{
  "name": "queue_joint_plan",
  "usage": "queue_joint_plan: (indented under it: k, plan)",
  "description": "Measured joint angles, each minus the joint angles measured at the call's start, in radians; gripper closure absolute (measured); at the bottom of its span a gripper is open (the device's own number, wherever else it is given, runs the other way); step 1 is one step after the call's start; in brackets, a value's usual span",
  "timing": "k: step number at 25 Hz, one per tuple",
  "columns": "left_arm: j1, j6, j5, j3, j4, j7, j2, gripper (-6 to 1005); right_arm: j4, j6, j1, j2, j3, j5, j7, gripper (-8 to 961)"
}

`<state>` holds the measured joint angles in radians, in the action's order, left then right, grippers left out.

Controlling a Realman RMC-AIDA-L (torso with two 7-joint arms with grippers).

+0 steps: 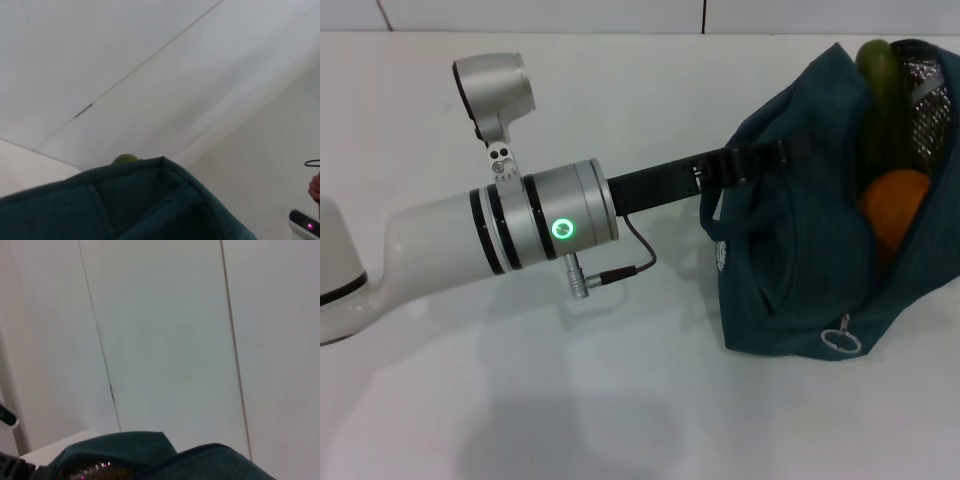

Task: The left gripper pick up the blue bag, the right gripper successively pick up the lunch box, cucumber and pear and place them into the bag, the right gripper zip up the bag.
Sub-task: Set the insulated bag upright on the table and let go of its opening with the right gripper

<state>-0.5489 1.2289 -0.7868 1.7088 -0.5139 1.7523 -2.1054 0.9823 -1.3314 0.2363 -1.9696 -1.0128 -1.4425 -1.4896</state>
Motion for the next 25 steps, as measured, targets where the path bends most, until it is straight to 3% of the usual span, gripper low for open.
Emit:
queue_joint_plan:
  k: [11,19,25]
  plan:
    - [0.003,-0.005,0.007,0.003,0.000,-0.007,0.001,955,-0.069,0.011,0.097,-0.013,0.001,-0.022,0.049,909]
    - [0.022,-0.005,0.051,0.003,0.008,-0.030,0.001,956,-0.091,0.036,0.174,-0.008,0.000,-0.056,0.056,909]
    - [0.061,-0.005,0.116,0.003,0.010,-0.075,0.002,956,-0.078,0.008,0.190,-0.006,0.002,-0.056,0.061,909]
